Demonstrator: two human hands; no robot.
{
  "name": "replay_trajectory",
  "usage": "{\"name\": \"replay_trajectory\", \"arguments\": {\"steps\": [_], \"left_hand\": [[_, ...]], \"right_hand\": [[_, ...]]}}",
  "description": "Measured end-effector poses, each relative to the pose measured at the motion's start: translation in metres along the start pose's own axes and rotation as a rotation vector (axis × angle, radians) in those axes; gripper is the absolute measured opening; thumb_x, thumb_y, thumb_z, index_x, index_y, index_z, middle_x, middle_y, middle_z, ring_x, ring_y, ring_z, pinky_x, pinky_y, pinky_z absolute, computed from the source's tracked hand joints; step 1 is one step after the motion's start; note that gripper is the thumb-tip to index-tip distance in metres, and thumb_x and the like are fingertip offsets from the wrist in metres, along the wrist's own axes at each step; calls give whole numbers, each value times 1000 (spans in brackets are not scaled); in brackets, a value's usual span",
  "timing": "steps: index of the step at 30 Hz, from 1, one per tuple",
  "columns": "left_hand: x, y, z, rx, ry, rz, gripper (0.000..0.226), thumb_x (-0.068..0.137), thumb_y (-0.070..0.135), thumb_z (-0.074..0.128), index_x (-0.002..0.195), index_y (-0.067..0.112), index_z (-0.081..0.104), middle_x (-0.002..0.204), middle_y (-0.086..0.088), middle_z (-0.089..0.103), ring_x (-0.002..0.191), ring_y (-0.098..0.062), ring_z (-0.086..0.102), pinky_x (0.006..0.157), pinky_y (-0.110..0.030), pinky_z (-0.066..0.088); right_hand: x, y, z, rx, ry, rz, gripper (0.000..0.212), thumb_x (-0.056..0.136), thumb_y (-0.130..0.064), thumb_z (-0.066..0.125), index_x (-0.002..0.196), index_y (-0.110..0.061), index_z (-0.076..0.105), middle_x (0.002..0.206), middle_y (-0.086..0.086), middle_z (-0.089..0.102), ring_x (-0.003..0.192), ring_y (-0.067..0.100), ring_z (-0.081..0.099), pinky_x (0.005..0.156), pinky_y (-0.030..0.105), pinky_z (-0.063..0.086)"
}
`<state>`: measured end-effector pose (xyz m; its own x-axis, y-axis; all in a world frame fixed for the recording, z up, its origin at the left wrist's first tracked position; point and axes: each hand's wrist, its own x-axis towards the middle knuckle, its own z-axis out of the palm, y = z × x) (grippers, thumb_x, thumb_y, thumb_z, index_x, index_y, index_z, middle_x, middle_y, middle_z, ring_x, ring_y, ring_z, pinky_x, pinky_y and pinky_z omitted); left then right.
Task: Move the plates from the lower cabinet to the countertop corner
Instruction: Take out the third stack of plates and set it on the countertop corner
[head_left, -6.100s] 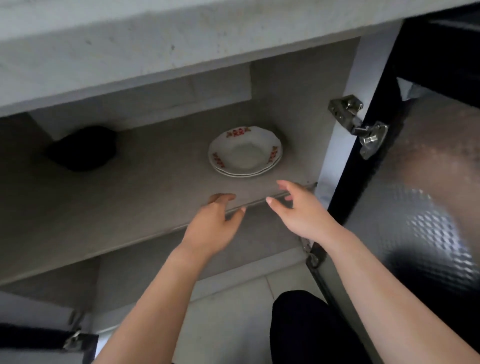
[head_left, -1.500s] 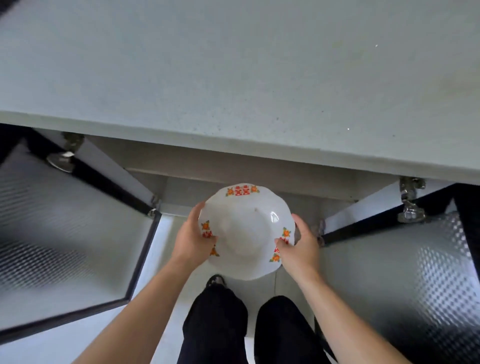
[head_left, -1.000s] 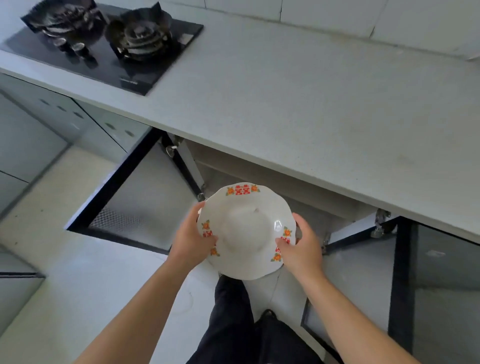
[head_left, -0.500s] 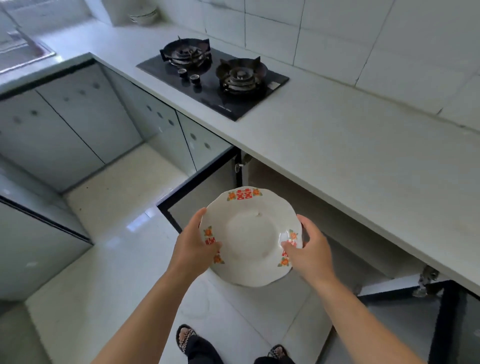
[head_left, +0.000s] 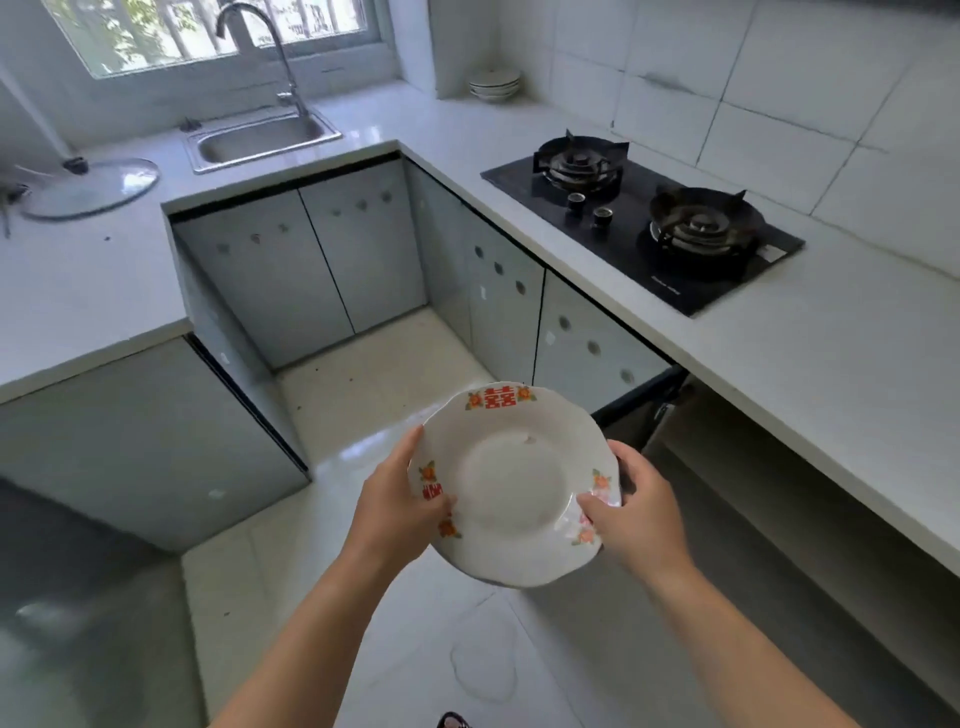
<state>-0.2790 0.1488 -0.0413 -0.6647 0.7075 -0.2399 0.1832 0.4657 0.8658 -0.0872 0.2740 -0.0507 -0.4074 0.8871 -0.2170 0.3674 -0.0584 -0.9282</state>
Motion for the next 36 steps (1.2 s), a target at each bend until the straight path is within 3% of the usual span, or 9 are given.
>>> {"name": "replay_trajectory", "arguments": {"steps": [4, 8, 13, 15, 17, 20, 27, 31, 36], "left_hand": [[15, -8, -49, 5, 80, -6, 75, 72, -7, 63, 134, 31, 44, 91, 26, 55, 81, 0, 61, 54, -7, 47], [38, -20, -82, 17, 130, -52, 77, 74, -7, 66, 139, 24, 38, 90, 33, 46, 78, 6, 57, 54, -5, 45], [84, -24, -110, 34, 156, -108, 78, 74, -5, 67, 141, 21, 36, 93, 19, 56, 81, -2, 61, 65, -13, 49], [112, -24, -119, 39, 159, -121, 80, 74, -4, 67, 142, 21, 34, 106, 10, 60, 85, -6, 62, 63, -8, 46], [147, -22, -128, 47, 170, -135, 83, 75, -2, 69, 144, 21, 31, 122, 3, 57, 94, -12, 62, 72, -14, 48], [203, -13, -142, 69, 187, -143, 85, 75, 0, 70, 146, 22, 28, 119, 2, 57, 95, -14, 62, 80, -27, 52], [324, 17, -174, 61, 178, -175, 82, 74, 0, 68, 143, 24, 31, 106, 11, 60, 87, -6, 64, 68, -14, 51], [385, 18, -189, 78, 196, -195, 83, 73, 5, 70, 143, 27, 32, 124, 5, 59, 105, -14, 60, 91, -31, 50], [469, 20, -208, 72, 183, -184, 83, 71, 6, 71, 143, 27, 33, 124, 6, 58, 104, -12, 61, 92, -34, 51]], "right_hand": [[22, -19, 57, 10, -68, -3, 54, 74, 2, 68, 120, -25, 55, 101, -10, 66, 90, 9, 65, 62, 12, 51], [47, -34, 99, -13, -139, 11, 54, 76, 2, 67, 123, -22, 54, 100, -7, 67, 82, 8, 67, 58, 14, 51], [92, -56, 138, -39, -182, 4, 55, 77, 2, 66, 124, -23, 52, 94, -20, 63, 78, -4, 64, 65, 15, 50], [117, -64, 154, -38, -195, 6, 52, 78, 1, 66, 121, -25, 53, 93, -18, 64, 78, -2, 65, 62, 14, 50], [147, -71, 170, -22, -207, 4, 47, 77, 2, 65, 114, -26, 55, 92, -13, 66, 76, 3, 67, 56, 13, 50], [199, -90, 195, 10, -208, 12, 49, 78, 4, 64, 107, -33, 49, 89, -17, 62, 76, 5, 66, 51, 13, 49], [312, -141, 235, 18, -242, 24, 51, 78, 2, 65, 110, -34, 49, 97, -12, 65, 84, 8, 67, 58, 15, 51], [367, -162, 259, -5, -238, 25, 49, 77, 4, 63, 110, -30, 55, 95, -12, 67, 86, 13, 68, 70, 30, 57], [438, -188, 293, -31, -234, 10, 50, 76, 3, 64, 114, -28, 56, 96, -16, 66, 86, 3, 65, 65, 19, 53]]}}
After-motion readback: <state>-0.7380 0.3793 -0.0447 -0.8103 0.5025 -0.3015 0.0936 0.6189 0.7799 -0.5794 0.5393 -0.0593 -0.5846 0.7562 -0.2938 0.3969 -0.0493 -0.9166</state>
